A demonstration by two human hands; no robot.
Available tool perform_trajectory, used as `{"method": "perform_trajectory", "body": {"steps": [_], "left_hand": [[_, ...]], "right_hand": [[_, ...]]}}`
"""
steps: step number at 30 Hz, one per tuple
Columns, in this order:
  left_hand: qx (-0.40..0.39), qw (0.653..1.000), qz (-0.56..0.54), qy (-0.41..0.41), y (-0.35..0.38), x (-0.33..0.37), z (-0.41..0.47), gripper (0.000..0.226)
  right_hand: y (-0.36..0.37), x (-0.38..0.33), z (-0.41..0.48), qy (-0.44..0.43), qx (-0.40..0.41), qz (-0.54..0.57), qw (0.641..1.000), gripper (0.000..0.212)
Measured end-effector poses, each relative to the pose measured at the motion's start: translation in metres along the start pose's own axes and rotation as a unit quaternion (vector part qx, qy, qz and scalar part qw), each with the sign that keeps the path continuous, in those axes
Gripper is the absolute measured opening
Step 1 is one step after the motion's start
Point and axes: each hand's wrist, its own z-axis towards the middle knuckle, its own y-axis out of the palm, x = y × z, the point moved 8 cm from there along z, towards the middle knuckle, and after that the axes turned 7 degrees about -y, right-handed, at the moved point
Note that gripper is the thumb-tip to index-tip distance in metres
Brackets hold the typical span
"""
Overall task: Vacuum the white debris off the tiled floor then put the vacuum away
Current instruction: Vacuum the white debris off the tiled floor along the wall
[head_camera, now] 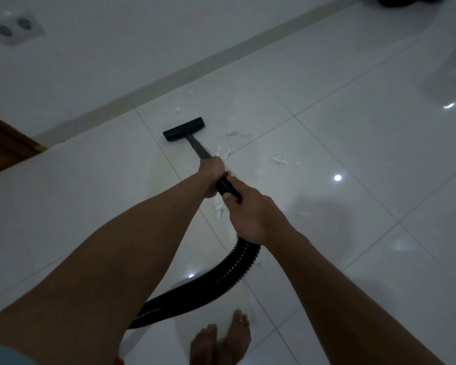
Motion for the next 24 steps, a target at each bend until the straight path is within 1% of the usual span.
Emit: {"method": "perform_trajectory", "body": {"steps": [5, 12, 18, 20, 24], "left_hand": [[-0.004, 1.000, 0.006, -0.005, 0.001, -0.010, -0.010, 0.045], [-0.014, 1.000, 0.011, -0.004, 0.009, -0.026, -0.026, 0.039], [-0.022, 0.999, 0.029, 0.002, 0.022, -0.041, -0.038, 0.048], [-0.023, 0.999, 0.034, 0.001, 0.027, -0.049, -0.043, 0.044], [-0.021, 1.000, 0.016, -0.005, 0.034, -0.070, -0.055, 0.022]], "right_hand": [[0.001, 0.002, -0.014, 0.004, 0.012, 0.008, 1.000, 0.052], [0.001, 0.008, -0.037, 0.018, 0.021, 0.011, 1.000, 0.053], [-0.004, 0.019, -0.056, 0.018, 0.022, 0.004, 1.000, 0.053], [-0.004, 0.026, -0.063, 0.019, 0.018, 0.007, 1.000, 0.053], [-0.003, 0.039, -0.083, 0.018, 0.000, 0.016, 1.000, 0.053]]}}
